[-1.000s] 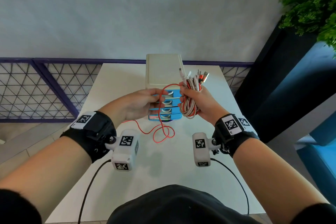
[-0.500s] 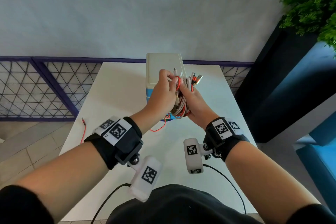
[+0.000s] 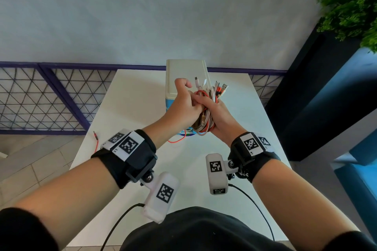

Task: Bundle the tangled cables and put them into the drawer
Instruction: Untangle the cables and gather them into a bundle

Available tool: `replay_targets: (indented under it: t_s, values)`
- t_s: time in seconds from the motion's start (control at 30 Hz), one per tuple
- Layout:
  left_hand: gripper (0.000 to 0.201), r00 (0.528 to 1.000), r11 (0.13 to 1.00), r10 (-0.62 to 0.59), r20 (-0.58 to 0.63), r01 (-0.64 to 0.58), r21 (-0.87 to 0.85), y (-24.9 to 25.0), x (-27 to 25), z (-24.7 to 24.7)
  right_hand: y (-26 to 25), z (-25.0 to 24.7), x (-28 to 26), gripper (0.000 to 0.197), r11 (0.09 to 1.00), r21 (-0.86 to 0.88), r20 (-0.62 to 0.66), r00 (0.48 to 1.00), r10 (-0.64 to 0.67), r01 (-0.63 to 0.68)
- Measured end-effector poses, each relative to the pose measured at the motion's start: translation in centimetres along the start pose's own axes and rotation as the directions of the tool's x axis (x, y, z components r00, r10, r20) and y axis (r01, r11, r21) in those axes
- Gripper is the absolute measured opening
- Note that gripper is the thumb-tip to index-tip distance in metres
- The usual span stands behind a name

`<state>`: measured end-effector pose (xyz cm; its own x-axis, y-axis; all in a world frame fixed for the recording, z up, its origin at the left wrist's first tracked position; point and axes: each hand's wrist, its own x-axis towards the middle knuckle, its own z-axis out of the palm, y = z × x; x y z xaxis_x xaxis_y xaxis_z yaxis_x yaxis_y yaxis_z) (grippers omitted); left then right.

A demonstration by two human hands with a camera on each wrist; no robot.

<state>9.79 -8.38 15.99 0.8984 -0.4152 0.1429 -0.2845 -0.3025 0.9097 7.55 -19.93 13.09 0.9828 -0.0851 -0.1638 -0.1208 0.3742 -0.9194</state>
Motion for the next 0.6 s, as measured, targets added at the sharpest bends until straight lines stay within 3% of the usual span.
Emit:
replay_targets:
  t_s: [0.17, 0.27, 0.37, 0.4, 0.43, 0.53, 0.6]
  values:
    - [0.042, 0.994, 0.995, -0.095, 0.058, 0.097, -0.032, 0.3, 0.3, -0.9, 0.3, 0.3, 0.4, 0.015, 0.998, -0.045, -0.057, 0.997, -0.049, 0.046]
    - [0.043, 0.977, 0.976, -0.197, 0.085, 0.204, -0.072, 0.6, 0.4, -1.1, 0.5, -0.1, 1.0, 0.011, 0.995, -0.069, -0.188, 0.979, -0.078, 0.066]
    - [0.022, 0.931, 0.924, -0.329, 0.161, 0.352, -0.152, 0.4, 0.1, -1.5, 0.0, -0.8, 1.3, 0.01, 0.983, -0.167, -0.305, 0.944, -0.128, 0.08]
    - [0.011, 0.903, 0.899, -0.348, 0.251, 0.397, -0.183, 0.2, -0.2, -1.8, -0.2, -1.0, 1.3, 0.012, 0.981, -0.172, -0.326, 0.934, -0.144, 0.091]
    - [0.016, 0.864, 0.888, -0.34, 0.371, 0.425, -0.175, -0.1, -0.6, -2.0, -0.5, -1.2, 1.4, 0.012, 0.983, -0.15, -0.343, 0.927, -0.152, 0.106]
    - [0.041, 0.667, 0.901, -0.28, 0.691, 0.431, -0.051, -2.0, -2.0, -2.0, -1.6, -1.6, 1.4, 0.016, 0.988, 0.028, -0.334, 0.933, -0.136, 0.154]
    - [0.044, 0.562, 0.912, -0.274, 0.781, 0.408, 0.026, -3.6, -2.5, -2.0, -2.4, -1.8, 1.3, 0.018, 0.975, 0.144, -0.313, 0.943, -0.116, 0.167]
